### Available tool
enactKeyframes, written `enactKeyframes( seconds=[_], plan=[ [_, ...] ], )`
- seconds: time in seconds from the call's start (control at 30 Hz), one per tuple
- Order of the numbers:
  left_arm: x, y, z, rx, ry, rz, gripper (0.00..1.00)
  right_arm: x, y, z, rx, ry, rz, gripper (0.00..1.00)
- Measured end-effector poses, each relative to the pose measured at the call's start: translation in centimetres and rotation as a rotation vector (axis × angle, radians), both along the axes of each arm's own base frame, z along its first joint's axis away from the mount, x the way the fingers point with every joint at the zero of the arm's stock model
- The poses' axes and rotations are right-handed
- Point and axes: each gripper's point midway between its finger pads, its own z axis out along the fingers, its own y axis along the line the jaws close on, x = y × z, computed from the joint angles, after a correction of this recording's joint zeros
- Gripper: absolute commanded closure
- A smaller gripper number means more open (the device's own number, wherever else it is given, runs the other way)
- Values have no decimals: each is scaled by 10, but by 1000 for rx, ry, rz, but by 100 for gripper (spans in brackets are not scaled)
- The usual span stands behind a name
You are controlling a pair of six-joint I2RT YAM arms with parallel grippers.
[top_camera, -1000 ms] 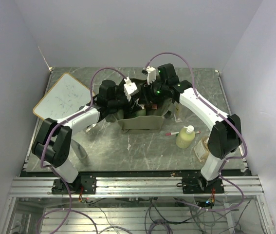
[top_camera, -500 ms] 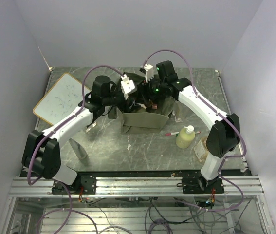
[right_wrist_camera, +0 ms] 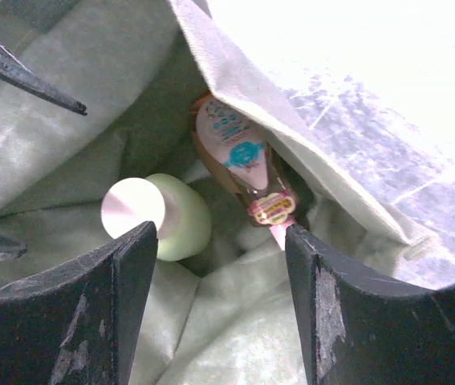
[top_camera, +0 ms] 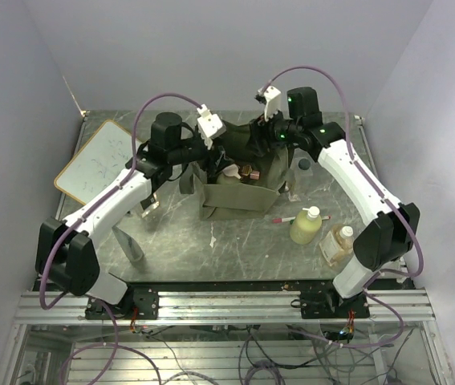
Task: Place the personal care products into the canvas bag
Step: Adjust the care product in the canvas bag.
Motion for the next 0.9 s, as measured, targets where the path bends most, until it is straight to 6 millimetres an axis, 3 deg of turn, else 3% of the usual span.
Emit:
enactKeyframes(
  seconds=[0.17, 0.33, 0.57, 0.9],
  plan=[
    [7, -15, -7, 27, 45, 22, 19, 1, -15, 5, -56, -51, -1, 43],
    [4, -27, -37, 89, 123, 25, 19, -8, -24, -1, -127, -81, 54, 46],
    [-2, -37, -72, 158, 202, 22, 31, -19, -29, -20, -177, -58, 115, 49],
    [1, -38, -77, 175, 187, 59, 18, -27, -32, -58, -226, 1, 190, 50]
  ],
)
